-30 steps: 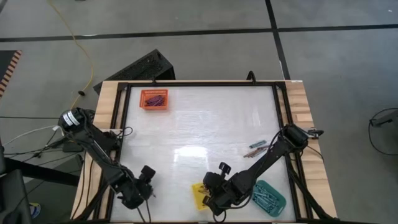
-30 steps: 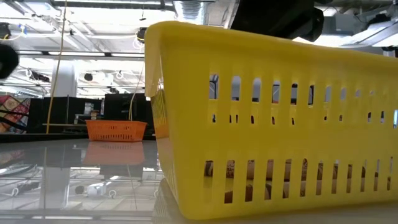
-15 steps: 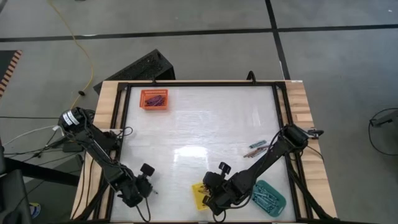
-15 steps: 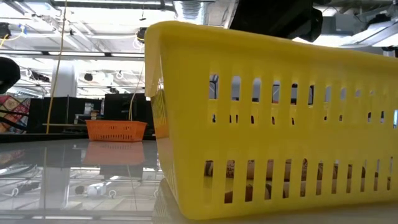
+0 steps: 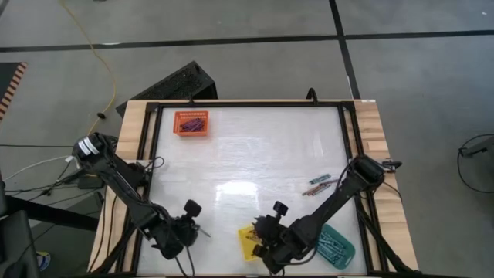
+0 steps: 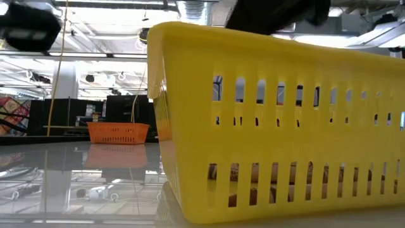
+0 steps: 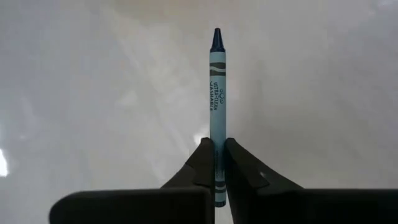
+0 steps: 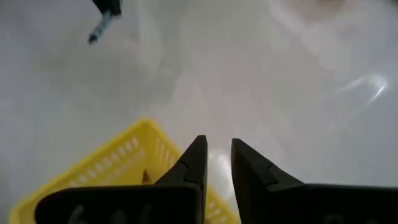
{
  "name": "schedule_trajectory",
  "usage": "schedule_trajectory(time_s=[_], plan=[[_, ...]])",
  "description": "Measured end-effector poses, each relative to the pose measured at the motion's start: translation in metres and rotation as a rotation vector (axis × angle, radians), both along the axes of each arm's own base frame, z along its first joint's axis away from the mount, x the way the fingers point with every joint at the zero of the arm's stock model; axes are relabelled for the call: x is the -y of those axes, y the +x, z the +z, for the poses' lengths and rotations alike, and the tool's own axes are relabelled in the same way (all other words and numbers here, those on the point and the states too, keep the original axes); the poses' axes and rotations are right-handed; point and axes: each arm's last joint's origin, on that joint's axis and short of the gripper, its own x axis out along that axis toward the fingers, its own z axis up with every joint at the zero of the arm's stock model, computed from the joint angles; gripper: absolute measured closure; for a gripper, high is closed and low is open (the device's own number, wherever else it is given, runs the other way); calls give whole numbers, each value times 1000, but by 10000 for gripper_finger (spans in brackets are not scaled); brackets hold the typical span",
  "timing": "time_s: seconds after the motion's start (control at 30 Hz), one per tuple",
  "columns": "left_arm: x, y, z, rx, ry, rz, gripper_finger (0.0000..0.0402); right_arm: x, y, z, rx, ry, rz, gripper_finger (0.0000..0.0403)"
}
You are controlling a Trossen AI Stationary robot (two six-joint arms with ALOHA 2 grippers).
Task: Sort crayons
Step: Put the blue crayon into the green bin
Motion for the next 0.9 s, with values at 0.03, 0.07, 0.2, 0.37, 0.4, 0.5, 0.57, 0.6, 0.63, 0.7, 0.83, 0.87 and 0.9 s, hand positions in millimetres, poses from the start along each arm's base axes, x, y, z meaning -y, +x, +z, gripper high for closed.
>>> schedule_trajectory(time_s=[0.03,0.07,0.2,0.37,0.4,0.5,0.57,0.6,0.63,0.7,0.83,0.87,0.9], plan=[[-1,3,6,25,13,0,401,-2,-2,2,23,-33,-4,335],[-1,5,12,50,21,1,401,-4,-3,5,43,-61,-8,331],[-8,13,41,180,37,14,401,-13,-7,19,92,-140,5,297],[-24,18,85,387,-36,37,401,-21,-9,39,125,-246,42,240],[-27,19,93,436,-61,35,401,-22,-10,44,136,-273,43,231],[-33,23,114,550,-133,-9,401,-24,-8,58,176,-353,29,220],[-35,27,123,603,-178,-48,401,-24,-6,67,198,-411,19,222],[-36,29,126,625,-191,-60,401,-25,-5,72,208,-433,17,225],[-38,31,128,645,-201,-69,401,-26,-3,76,215,-453,18,229],[-40,35,131,671,-213,-88,401,-27,0,84,225,-485,35,238],[-44,40,137,729,-217,-113,401,-31,9,101,267,-513,83,253],[-44,41,138,743,-212,-119,401,-33,10,104,280,-521,97,256],[-45,42,139,752,-209,-126,401,-34,11,108,290,-531,112,258]])
